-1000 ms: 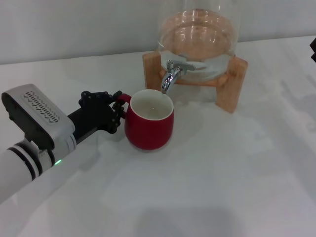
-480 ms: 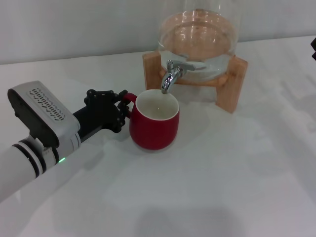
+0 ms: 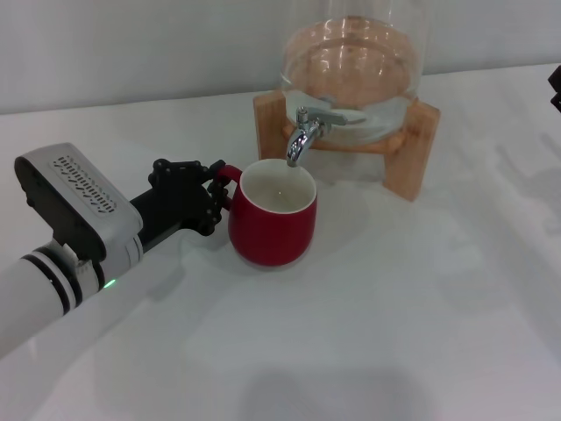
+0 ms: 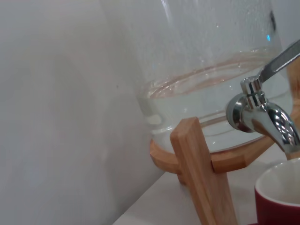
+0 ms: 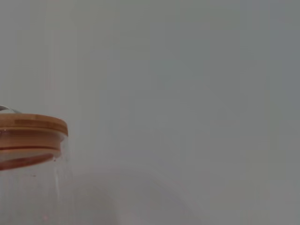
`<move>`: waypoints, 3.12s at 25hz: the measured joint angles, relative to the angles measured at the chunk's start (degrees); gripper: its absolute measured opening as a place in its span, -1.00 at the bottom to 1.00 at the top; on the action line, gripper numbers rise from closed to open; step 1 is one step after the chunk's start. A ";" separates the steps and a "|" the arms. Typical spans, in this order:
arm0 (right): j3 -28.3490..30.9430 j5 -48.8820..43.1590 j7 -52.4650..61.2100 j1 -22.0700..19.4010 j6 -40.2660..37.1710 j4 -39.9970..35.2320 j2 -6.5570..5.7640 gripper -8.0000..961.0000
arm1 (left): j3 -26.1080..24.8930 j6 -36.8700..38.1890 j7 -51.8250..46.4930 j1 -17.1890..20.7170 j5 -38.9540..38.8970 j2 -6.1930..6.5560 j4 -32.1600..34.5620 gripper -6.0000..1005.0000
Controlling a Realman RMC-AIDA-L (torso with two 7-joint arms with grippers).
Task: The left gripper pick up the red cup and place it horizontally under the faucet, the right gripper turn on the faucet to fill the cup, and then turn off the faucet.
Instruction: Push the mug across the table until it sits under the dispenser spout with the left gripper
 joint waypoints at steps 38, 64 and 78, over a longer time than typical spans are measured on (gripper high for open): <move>-0.14 -0.01 0.94 -0.06 -0.17 0.00 0.00 0.81 | 0.00 -3.62 0.53 -3.51 2.32 -0.09 -0.47 -0.80; -0.32 -0.01 0.96 0.29 -0.31 0.00 0.00 0.81 | 0.00 -6.59 1.19 -4.39 4.16 -0.36 0.10 -0.80; -0.32 -0.01 0.95 0.41 -0.38 0.00 0.00 0.81 | 0.75 -9.57 1.32 -4.05 4.98 -0.36 1.58 -0.72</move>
